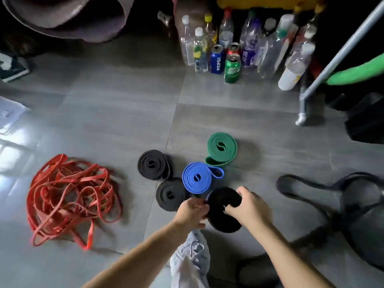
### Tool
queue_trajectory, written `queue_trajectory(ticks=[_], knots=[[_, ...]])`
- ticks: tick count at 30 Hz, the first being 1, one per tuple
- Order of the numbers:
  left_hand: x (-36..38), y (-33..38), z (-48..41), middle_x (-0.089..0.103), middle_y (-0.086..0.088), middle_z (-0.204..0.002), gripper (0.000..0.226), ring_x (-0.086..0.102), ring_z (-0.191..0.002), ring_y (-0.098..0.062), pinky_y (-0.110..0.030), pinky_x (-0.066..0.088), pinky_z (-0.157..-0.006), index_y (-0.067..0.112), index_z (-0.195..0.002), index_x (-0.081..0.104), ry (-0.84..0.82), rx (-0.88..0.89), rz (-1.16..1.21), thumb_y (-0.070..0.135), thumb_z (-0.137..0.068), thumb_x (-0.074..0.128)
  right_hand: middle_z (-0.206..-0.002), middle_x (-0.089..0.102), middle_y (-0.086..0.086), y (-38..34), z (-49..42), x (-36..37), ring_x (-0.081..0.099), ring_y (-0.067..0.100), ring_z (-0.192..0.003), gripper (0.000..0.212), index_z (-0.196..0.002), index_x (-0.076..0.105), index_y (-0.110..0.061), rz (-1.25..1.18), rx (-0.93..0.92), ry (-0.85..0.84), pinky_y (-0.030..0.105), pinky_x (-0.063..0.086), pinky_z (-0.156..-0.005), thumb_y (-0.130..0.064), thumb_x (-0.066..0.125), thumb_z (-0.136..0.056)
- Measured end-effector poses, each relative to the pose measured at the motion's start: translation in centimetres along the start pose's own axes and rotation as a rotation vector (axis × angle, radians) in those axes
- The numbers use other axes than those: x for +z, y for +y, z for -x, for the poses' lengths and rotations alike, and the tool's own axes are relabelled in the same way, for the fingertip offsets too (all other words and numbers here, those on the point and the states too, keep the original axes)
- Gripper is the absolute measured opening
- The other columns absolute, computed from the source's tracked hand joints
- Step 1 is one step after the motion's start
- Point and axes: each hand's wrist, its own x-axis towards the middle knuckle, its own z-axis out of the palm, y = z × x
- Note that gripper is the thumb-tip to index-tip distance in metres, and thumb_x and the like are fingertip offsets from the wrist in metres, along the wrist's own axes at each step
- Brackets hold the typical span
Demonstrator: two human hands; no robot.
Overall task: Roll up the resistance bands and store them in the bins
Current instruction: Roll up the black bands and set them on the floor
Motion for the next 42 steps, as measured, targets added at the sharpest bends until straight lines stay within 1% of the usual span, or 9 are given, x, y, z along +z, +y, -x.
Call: queue_trajectory(ticks=[11, 18, 27, 30, 34, 36, 38, 40, 42], knots=[[2.3, -5.5, -6.6, 0.053, -0.003, -0.085, 0.017, 0.051, -0.074, -0.016, -0.029, 0.044, -0.065, 0.022, -0.082, 0.051, 0.064, -0.181, 0.182, 0.011, -0.095, 0.048, -0.108, 0.055, 0.003, 1.2, -6.2, 7.9, 0.056, 0.028, -0.103, 0.048, -0.115, 0.047, -0.028, 0.228, -0.161, -0.070, 0.033, 0.046, -0.071, -0.043, 0.060, -0.071], [2.2, -5.7, -7.7, 0.050, -0.001, -0.127, 0.049, 0.051, -0.112, -0.018, -0.038, 0.048, -0.080, 0.020, -0.142, 0.035, 0.092, -0.131, 0.249, 0.014, -0.096, 0.049, -0.112, 0.051, 0.007, 1.0, -6.7, 8.8, 0.053, 0.031, -0.104, 0.052, -0.120, 0.044, -0.027, 0.219, -0.145, -0.012, 0.036, 0.047, -0.073, -0.045, 0.062, -0.074], [3.0, -5.6, -8.6, 0.053, -0.001, -0.088, 0.041, 0.052, -0.075, -0.018, -0.042, 0.055, -0.076, 0.023, -0.128, 0.054, 0.150, 0.010, -0.216, 0.009, -0.089, 0.051, -0.131, 0.050, 0.000, 9.0, -3.0, 6.6, 0.051, 0.024, -0.117, 0.062, -0.135, 0.047, -0.024, -0.028, -0.185, -0.020, 0.035, 0.045, -0.089, -0.041, 0.067, -0.079], [2.6, -5.4, -8.3, 0.054, -0.001, -0.095, 0.036, 0.052, -0.076, -0.016, -0.038, 0.054, -0.069, 0.025, -0.125, 0.055, 0.119, -0.033, -0.192, 0.012, -0.091, 0.051, -0.145, 0.038, -0.003, 13.5, 0.7, 4.7, 0.040, 0.019, -0.130, 0.084, -0.139, 0.042, -0.026, 0.169, -0.264, -0.167, 0.030, 0.033, -0.105, -0.062, 0.068, -0.067], [2.3, -5.2, -7.3, 0.051, 0.002, -0.083, 0.040, 0.050, -0.068, -0.013, -0.030, 0.048, -0.059, 0.020, -0.130, 0.053, 0.106, 0.006, -0.266, 0.014, -0.091, 0.055, -0.153, -0.021, 0.000, 17.7, 4.7, 3.5, -0.009, 0.015, -0.141, 0.126, -0.149, -0.006, -0.033, 0.627, -0.411, -0.618, 0.044, -0.009, -0.116, -0.068, 0.067, -0.052], [2.7, -4.8, -6.3, 0.053, -0.002, -0.089, 0.038, 0.052, -0.076, -0.019, -0.030, 0.046, -0.064, 0.017, -0.128, 0.054, 0.102, 0.023, -0.307, 0.015, -0.090, 0.057, -0.154, 0.017, 0.013, 18.2, 6.1, 3.8, 0.024, 0.018, -0.138, 0.085, -0.147, 0.025, -0.026, 0.730, -0.532, -0.473, 0.048, 0.006, -0.114, -0.034, 0.062, -0.071], [3.2, -4.1, -5.2, 0.055, -0.006, -0.095, 0.033, 0.052, -0.080, -0.019, -0.028, 0.045, -0.066, 0.015, -0.123, 0.057, 0.066, 0.051, -0.387, 0.017, -0.090, 0.056, -0.088, 0.071, 0.002, 17.7, 6.9, 4.2, 0.069, 0.017, -0.081, 0.044, -0.096, 0.075, -0.023, 0.676, -0.563, -0.207, 0.040, 0.038, -0.100, -0.015, 0.041, -0.069], [3.8, -3.3, -3.9, 0.056, -0.007, -0.092, 0.026, 0.051, -0.077, -0.019, -0.028, 0.044, -0.064, 0.014, -0.115, 0.062, 0.007, 0.094, -0.468, 0.018, -0.089, 0.055, -0.050, 0.055, -0.005, 16.7, 7.2, 4.2, 0.060, 0.015, -0.049, 0.027, -0.051, 0.067, -0.020, 0.656, -0.589, -0.091, 0.028, 0.056, -0.072, -0.017, 0.042, -0.059], [4.6, -2.5, -2.4, 0.056, -0.008, -0.088, 0.015, 0.049, -0.077, -0.019, -0.028, 0.044, -0.064, 0.018, -0.101, 0.065, -0.066, 0.128, -0.536, 0.018, -0.090, 0.055, -0.045, 0.051, -0.002, 16.2, 7.6, 3.8, 0.057, 0.015, -0.043, 0.007, -0.040, 0.056, -0.018, 0.610, -0.521, -0.095, 0.019, 0.052, -0.055, -0.018, 0.060, -0.046]])
